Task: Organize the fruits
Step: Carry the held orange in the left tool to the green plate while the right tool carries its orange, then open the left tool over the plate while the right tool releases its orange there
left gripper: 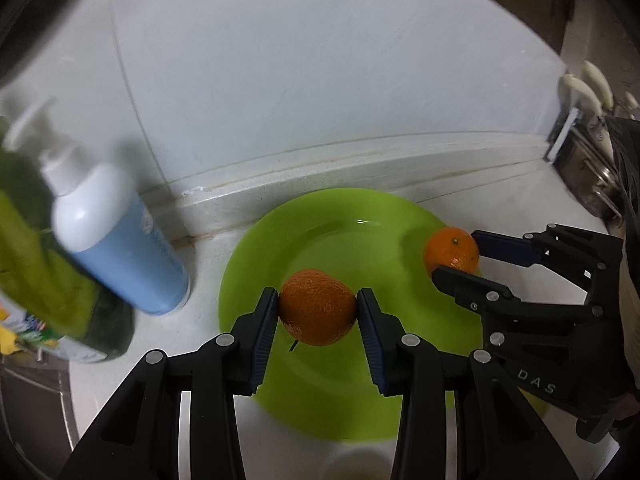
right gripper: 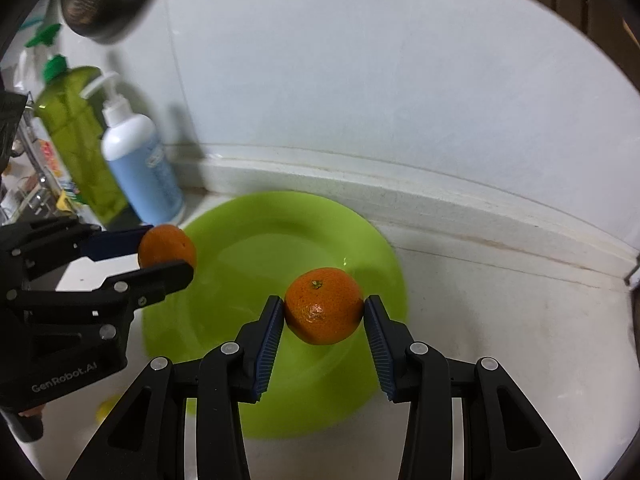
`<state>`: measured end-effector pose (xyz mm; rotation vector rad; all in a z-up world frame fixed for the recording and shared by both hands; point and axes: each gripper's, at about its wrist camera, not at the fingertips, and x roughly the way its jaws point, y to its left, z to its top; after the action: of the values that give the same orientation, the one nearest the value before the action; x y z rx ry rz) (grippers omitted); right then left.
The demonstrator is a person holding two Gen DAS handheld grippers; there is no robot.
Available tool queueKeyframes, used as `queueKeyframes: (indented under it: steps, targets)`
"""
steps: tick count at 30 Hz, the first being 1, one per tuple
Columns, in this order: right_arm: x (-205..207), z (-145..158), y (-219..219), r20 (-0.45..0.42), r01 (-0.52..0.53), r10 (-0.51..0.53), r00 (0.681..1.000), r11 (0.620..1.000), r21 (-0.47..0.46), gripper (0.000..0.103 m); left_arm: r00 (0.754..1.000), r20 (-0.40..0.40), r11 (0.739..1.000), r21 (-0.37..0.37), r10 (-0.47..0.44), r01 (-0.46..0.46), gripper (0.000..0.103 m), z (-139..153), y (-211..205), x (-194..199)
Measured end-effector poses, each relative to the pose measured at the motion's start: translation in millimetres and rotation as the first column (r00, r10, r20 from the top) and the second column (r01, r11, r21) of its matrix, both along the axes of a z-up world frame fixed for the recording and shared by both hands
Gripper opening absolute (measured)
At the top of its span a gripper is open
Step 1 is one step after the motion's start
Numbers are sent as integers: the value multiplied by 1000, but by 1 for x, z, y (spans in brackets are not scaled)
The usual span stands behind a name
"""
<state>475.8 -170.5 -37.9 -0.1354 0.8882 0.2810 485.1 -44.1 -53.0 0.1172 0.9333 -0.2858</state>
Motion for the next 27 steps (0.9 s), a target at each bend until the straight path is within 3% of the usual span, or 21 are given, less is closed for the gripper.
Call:
queueKeyframes:
  steps: [6,17,27]
  targets:
    - [21,-19,-4,-46,6,-6,999,1000,2,43,999,-43,1000,6,7,-7,40,-17,-4,25]
    - [28,-26,-4,-68,1,-1,998,1000,2,43,997,-72,1000,14,1,0,40,-27,-11,32]
    - [17,-4,2,4,-8,8,1000,999,-34,44,1000,7,1000,25,1,-2,44,1,-4,11]
